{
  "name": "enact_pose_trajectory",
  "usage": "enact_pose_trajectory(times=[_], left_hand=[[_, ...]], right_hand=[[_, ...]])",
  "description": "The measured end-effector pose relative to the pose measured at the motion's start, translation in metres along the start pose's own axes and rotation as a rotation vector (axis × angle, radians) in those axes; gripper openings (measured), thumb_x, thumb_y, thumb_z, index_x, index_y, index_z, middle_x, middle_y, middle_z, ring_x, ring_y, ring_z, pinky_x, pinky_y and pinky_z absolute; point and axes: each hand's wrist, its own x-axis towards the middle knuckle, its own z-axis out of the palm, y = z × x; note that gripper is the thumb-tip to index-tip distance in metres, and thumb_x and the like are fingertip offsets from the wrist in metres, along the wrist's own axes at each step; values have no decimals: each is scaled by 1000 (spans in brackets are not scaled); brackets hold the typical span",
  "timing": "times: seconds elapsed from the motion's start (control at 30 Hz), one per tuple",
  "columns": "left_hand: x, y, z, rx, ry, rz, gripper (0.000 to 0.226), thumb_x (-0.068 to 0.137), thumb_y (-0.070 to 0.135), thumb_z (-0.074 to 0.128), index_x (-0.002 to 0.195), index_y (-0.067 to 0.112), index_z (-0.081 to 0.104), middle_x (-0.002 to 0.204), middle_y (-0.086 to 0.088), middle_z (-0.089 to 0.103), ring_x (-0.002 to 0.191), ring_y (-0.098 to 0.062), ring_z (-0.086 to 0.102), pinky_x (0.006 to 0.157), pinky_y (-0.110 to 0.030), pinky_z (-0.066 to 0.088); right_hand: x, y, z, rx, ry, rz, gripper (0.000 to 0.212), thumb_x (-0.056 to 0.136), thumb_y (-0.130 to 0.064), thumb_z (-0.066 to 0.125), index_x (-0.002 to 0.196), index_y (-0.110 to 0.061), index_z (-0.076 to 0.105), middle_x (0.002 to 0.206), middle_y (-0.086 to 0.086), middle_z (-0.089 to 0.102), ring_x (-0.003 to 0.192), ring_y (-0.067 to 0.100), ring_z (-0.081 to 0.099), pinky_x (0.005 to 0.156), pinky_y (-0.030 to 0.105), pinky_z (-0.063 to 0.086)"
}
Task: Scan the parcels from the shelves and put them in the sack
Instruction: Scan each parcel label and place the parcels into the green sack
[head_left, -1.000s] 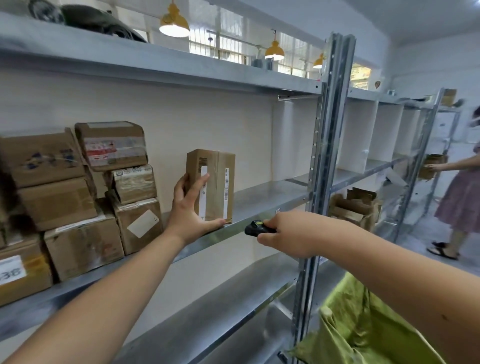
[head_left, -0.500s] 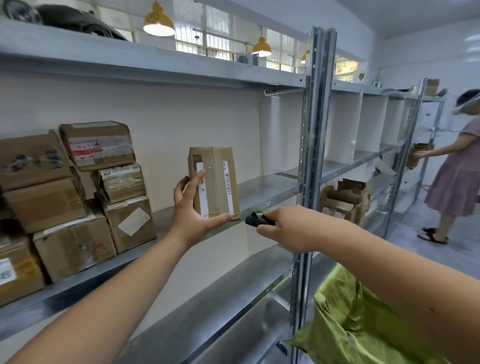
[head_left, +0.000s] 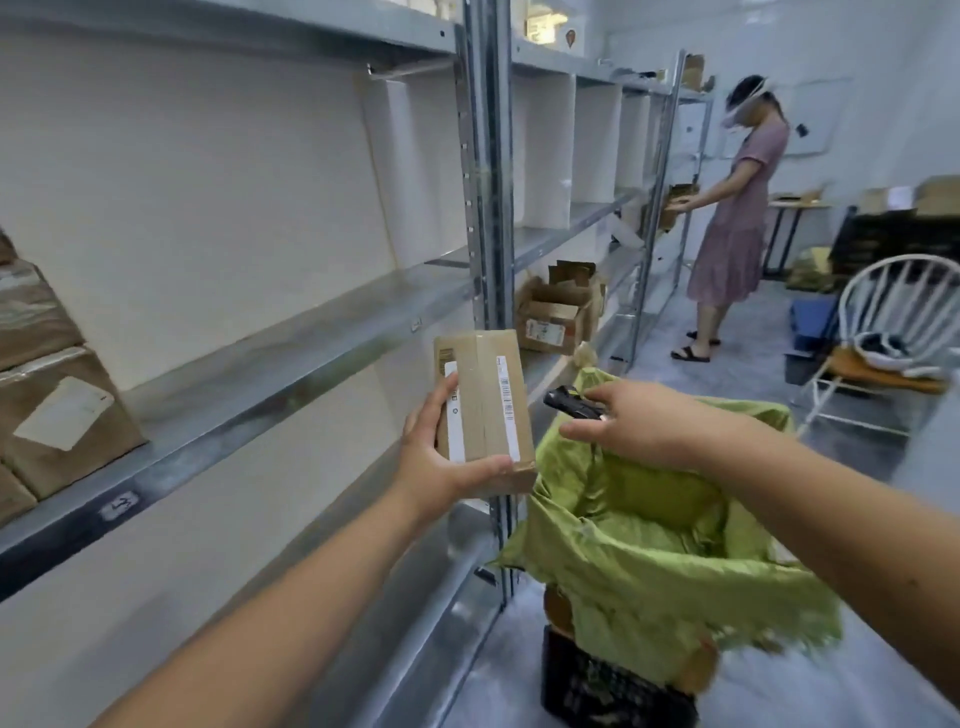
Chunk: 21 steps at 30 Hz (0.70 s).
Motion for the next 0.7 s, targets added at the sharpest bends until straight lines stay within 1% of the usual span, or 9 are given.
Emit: enact_pose_trajectory(times=[0.07,0.1,0.2,0.3,0.43,0.5,0.57,0.63,0.7], left_hand=[[-2,-13,35,-59,-82,-44,113,45,54,101,139,71,41,149,4,40,133,-19,51,101,-46,58],[-2,-17,52,-89,-123,-70,113,44,54,102,139,70,42,149,4,40,133,-20,51,100,-46,58],[3,-24,97,-164,-214,-147,115,41,51,104,138,69,45,151,0,43,134,-26,53,102,-55,56],[17,-27,136,-135,-307,-191,114,44,54,103,139,71,41,151,4,43,132,-24,53,101,-52,57],[45,-39,188,-150,-380,-231,116,48,49,101,145,64,40,148,8,47,130,-20,55,100,-48,58],[57,-45,205,-149,-388,-240,116,49,46,100,147,61,39,145,12,49,128,-19,56,99,-47,58],[75,-55,228,-154,-405,-285,114,50,45,100,145,61,40,141,16,51,125,-17,57,98,-46,58],[92,-68,252,-140,-427,-336,115,47,46,99,145,62,40,142,14,50,125,-17,56,99,-47,57],[106,-86,275,-126,-441,-396,119,45,47,99,148,58,42,144,12,49,125,-15,56,100,-48,57]], right_hand=[[-12,31,6,12,4,76,75,84,-80,60,140,-30,59,105,-7,66,79,7,58,60,26,42],[-19,46,8,17,3,113,75,84,-78,61,142,-30,58,107,-7,66,80,7,58,60,26,41],[-35,89,11,14,-17,219,60,89,-71,60,133,-30,63,89,-12,64,73,8,60,53,27,39],[-41,128,14,19,-40,299,47,93,-66,57,122,-31,67,79,-5,66,67,13,62,51,28,37],[-27,179,23,73,-87,366,46,94,-66,57,118,-28,68,81,1,68,70,18,64,58,33,46],[-17,197,27,88,-95,374,47,95,-65,56,117,-26,69,81,2,68,70,20,64,58,33,44],[-2,223,28,131,-98,401,46,95,-64,56,118,-25,69,81,2,68,68,19,63,56,32,43],[16,250,30,163,-107,426,44,96,-62,56,119,-27,69,81,2,69,68,18,63,56,30,42],[33,275,34,185,-122,438,42,96,-61,56,119,-29,70,82,1,69,69,17,63,56,30,41]])
